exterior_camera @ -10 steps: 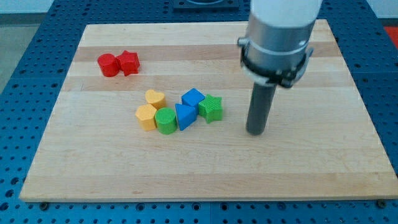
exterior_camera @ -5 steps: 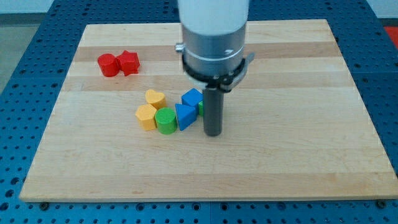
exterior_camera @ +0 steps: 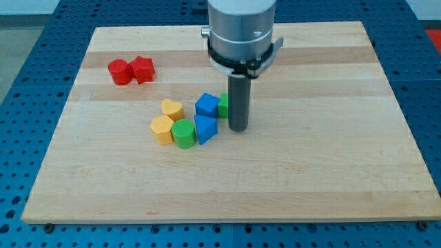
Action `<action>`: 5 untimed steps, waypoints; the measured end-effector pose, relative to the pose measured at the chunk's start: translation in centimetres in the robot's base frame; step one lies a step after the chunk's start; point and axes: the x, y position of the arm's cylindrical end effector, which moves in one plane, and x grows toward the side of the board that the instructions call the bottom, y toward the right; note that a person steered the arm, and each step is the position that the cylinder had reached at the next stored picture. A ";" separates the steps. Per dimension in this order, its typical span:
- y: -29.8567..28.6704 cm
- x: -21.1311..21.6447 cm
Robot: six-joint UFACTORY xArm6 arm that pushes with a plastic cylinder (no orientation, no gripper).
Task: Slide the green star diagonal to the yellow heart
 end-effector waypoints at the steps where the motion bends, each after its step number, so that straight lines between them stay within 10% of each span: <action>1: 0.0 -3.4; 5: -2.3 -6.9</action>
